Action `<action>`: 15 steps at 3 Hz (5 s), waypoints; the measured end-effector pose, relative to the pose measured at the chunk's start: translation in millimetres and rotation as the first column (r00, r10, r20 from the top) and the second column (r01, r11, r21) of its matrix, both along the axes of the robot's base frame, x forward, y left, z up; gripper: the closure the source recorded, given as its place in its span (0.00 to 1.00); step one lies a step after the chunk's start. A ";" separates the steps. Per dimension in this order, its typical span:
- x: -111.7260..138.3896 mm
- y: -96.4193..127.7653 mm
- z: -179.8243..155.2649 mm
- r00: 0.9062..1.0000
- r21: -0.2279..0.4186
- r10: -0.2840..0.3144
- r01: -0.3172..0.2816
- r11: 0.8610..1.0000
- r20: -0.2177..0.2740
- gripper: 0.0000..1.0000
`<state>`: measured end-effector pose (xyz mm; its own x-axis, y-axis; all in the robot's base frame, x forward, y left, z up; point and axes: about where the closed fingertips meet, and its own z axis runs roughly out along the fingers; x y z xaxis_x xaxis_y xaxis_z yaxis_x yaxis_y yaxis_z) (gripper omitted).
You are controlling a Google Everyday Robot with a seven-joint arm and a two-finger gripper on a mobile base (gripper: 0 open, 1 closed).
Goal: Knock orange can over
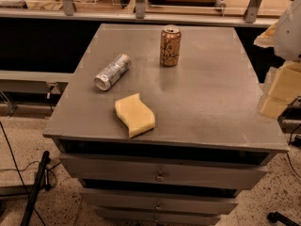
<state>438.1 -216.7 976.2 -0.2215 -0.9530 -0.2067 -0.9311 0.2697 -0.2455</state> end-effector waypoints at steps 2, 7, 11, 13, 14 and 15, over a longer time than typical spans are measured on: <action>32.4 13.3 10.0 0.998 0.029 0.050 -0.052 0.998 0.049 0.00; 164.7 113.2 43.3 0.954 0.125 0.132 -0.170 0.978 0.270 0.00; 292.7 100.2 17.0 0.917 0.672 -0.167 -0.134 0.728 0.363 0.00; 290.2 100.3 -16.8 0.929 0.848 -0.254 -0.104 0.520 0.270 0.00; 287.4 104.3 -32.4 0.933 0.886 -0.271 -0.093 0.453 0.236 0.00; 283.1 108.5 -42.1 0.936 0.903 -0.272 -0.091 0.420 0.221 0.00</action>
Offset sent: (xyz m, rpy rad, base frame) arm 0.0880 0.0350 0.0251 0.0835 -0.1164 0.1411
